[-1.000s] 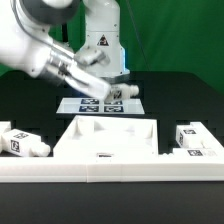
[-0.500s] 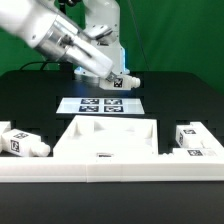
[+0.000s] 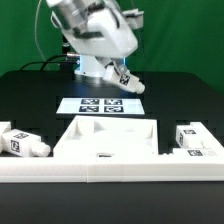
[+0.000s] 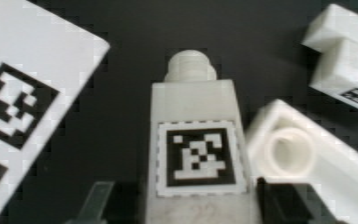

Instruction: Assemble one leg

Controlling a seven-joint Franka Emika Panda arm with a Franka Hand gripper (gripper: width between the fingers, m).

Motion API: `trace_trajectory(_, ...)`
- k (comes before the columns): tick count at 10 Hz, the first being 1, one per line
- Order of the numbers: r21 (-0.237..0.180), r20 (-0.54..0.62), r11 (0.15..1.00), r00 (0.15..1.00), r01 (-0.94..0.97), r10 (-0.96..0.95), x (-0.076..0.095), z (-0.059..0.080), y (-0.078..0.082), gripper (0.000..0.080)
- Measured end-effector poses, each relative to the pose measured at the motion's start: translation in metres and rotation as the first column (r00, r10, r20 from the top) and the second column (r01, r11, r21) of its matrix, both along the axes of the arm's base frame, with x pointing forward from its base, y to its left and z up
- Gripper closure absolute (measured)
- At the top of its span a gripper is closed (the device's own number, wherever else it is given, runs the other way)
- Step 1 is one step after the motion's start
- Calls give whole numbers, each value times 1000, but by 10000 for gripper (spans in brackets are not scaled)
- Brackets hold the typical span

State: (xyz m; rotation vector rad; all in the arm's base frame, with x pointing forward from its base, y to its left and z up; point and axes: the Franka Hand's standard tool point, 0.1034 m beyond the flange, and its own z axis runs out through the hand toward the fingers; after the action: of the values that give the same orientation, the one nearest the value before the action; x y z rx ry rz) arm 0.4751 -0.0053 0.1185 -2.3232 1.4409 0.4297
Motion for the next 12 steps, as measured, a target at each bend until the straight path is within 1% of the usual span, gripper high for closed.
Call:
trace_trajectory(1,-72,54,997,998,25,-21,4,-2,2,512)
trace_trajectory(2,-133,89,991,996,33,-21,2,-3,7,512)
trace_trajectory(4,-233,151,971,988,50,-15,9,-4,12,512)
trace_trajectory(5,-347,202,938,976,-6,81,20,-4,16,512)
trace_trajectory(6,-393,210,916,962,-81,175,27,-2,24,512)
trace_trajectory(7,-433,222,893,946,-121,235,39,4,28,512)
trace_trajectory(8,-468,226,869,928,-162,295,47,9,33,512)
trace_trajectory(9,-478,247,867,924,-144,290,49,10,40,512)
trace_trajectory(10,-488,302,867,913,-99,274,50,9,53,512)
trace_trajectory(11,-492,324,866,903,-93,281,47,6,65,512)
trace_trajectory(12,-499,333,861,895,-99,296,47,4,71,512)
